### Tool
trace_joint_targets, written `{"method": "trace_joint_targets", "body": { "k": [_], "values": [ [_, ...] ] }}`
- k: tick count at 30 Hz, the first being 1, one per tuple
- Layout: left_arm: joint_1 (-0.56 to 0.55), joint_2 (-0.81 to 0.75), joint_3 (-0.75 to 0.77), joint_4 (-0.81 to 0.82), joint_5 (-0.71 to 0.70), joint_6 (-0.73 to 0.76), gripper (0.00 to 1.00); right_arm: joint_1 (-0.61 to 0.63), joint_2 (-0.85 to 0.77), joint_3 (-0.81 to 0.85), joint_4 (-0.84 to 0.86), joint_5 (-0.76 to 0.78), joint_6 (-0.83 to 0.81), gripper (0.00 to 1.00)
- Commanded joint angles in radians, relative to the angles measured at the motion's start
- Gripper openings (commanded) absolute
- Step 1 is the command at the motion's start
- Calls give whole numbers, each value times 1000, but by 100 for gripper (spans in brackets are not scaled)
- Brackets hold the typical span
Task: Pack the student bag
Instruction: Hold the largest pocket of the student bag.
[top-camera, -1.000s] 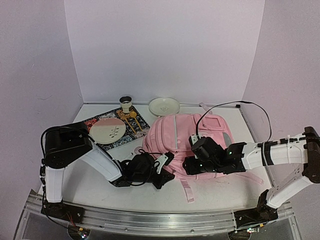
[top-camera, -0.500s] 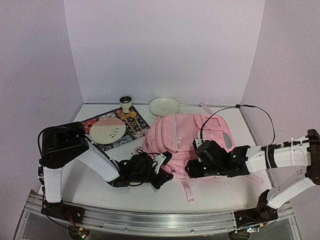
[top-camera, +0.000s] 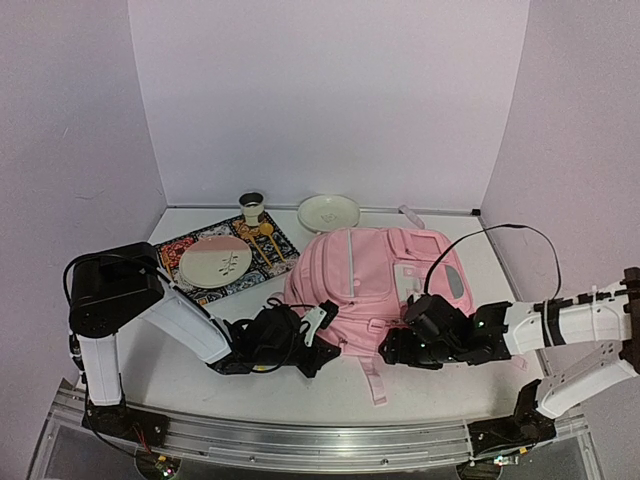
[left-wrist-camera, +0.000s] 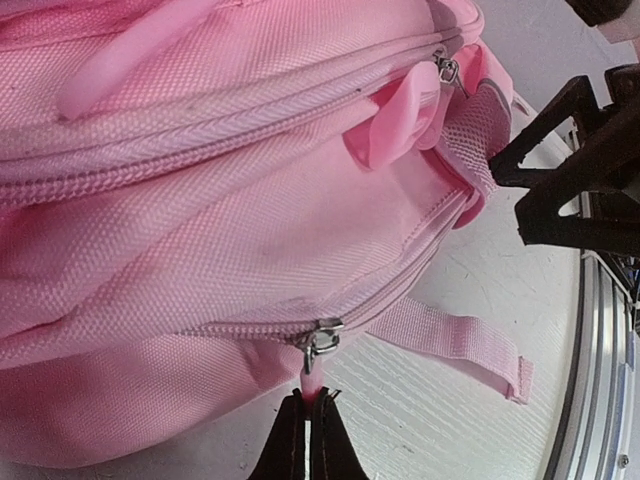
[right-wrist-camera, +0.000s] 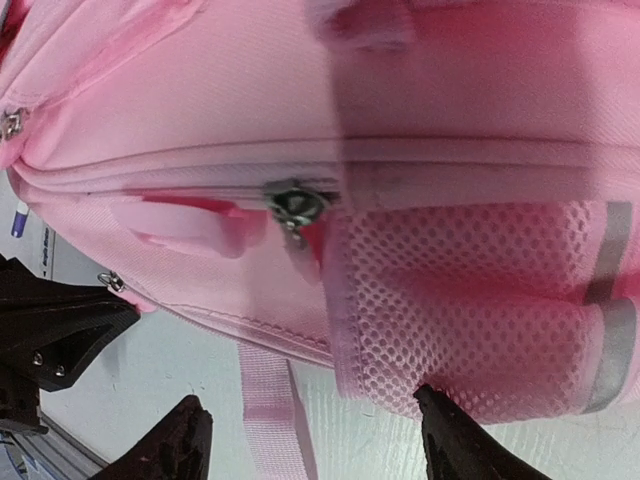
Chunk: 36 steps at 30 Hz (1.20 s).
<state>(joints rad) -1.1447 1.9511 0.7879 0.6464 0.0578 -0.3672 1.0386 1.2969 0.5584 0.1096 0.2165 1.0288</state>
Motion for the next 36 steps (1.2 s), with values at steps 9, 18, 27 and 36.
{"method": "trace_joint_targets", "body": {
  "k": [9,18,27,36],
  "values": [
    [5,-34,12,-35,-39,4,0,-33,-19,-78,8,141,215,81],
    [5,-39,20,-52,-26,7,0,-66,36,-110,61,147,290,80],
    [5,-57,23,-70,-11,9,0,-88,178,-57,61,125,243,70],
    [5,-83,20,-108,-48,8,0,-177,73,-100,53,120,153,26]
  ]
}}
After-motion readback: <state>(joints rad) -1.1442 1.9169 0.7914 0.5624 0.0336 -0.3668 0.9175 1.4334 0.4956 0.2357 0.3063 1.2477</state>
